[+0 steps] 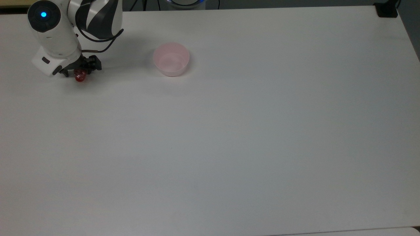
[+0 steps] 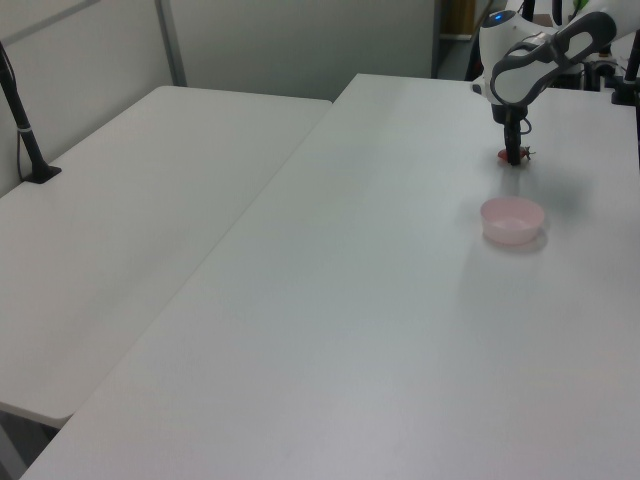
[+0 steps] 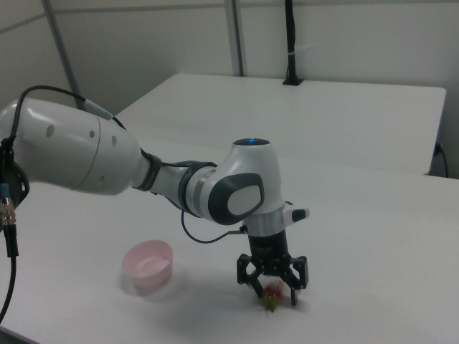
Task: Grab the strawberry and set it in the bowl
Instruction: 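Close the gripper on the red strawberry, then lift the strawberry and carry it over the pink bowl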
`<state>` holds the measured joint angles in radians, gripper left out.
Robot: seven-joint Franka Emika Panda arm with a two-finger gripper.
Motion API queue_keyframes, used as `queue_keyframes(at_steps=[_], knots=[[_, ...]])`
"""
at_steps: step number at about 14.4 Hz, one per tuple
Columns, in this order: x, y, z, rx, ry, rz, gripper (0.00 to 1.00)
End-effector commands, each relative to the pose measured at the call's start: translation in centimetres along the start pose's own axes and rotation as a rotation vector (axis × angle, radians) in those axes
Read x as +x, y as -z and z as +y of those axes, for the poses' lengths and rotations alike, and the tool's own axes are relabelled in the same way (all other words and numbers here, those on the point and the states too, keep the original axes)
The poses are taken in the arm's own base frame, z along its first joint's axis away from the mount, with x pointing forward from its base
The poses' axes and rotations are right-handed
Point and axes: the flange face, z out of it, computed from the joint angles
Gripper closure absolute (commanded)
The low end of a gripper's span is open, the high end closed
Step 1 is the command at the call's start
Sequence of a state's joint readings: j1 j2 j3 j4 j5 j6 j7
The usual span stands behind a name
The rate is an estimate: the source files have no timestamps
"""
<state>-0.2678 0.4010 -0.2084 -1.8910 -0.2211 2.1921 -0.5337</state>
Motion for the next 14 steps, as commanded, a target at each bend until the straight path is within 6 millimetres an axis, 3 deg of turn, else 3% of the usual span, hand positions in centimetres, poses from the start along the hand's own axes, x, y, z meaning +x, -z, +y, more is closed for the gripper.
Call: queue_keyframes(at_steps=[1,5,7,9,10,11,14], knots=[[0.5,0.4,-0.7,-0.018,-0.005,0.014,0.55],[0.8,1.6,-1.4,-0.009,-0.002,0.007,0.67],[0.6,3.3,-1.7,-0.001,0.005,0.005,0.67],[-0.1,7.7,-1.3,0.024,-0.018,0.022,0.67],[-0.8,11.7,-1.1,0.071,-0.023,0.045,0.67],[-1.2,14.3,-1.0,0.099,-0.017,0.068,0.67],[-0.8,19.0,-4.4,0.121,0.026,0.097,0.66]])
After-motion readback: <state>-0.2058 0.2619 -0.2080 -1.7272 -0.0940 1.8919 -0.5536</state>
